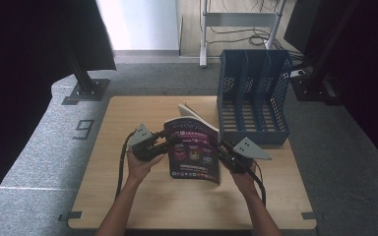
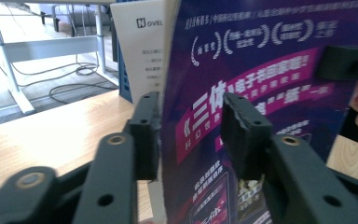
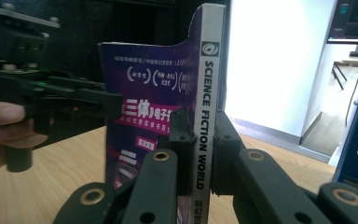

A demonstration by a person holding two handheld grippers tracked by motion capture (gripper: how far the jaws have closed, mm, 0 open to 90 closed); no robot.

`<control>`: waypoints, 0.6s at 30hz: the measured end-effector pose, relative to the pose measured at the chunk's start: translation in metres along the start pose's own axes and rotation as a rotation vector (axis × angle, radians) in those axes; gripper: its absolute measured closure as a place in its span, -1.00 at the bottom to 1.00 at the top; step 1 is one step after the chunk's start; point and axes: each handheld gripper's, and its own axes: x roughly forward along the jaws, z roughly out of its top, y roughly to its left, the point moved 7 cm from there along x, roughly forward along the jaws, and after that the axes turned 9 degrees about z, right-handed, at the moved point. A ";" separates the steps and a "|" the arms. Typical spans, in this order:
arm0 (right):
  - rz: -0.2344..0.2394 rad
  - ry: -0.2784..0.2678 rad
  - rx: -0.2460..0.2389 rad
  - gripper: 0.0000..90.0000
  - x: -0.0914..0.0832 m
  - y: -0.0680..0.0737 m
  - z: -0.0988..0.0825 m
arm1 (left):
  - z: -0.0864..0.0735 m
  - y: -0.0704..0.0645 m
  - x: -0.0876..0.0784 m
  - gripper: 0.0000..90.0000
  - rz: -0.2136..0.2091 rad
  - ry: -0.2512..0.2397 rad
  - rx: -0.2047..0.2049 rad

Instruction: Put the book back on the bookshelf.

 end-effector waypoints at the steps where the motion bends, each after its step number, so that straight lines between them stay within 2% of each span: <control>1: 0.002 -0.002 0.002 0.81 -0.001 0.001 0.000 | 0.000 0.000 0.001 0.24 0.003 0.004 -0.001; 10: 0.023 -0.006 -0.013 0.81 -0.005 0.003 -0.001 | -0.001 -0.001 0.009 0.07 0.007 0.020 0.000; 13: 0.042 -0.005 -0.031 0.81 -0.006 0.008 -0.001 | -0.002 0.000 0.012 -0.07 0.009 0.026 -0.003; 18: 0.046 -0.001 -0.037 0.81 -0.006 0.009 -0.001 | -0.003 0.000 0.015 -0.10 0.000 0.026 -0.007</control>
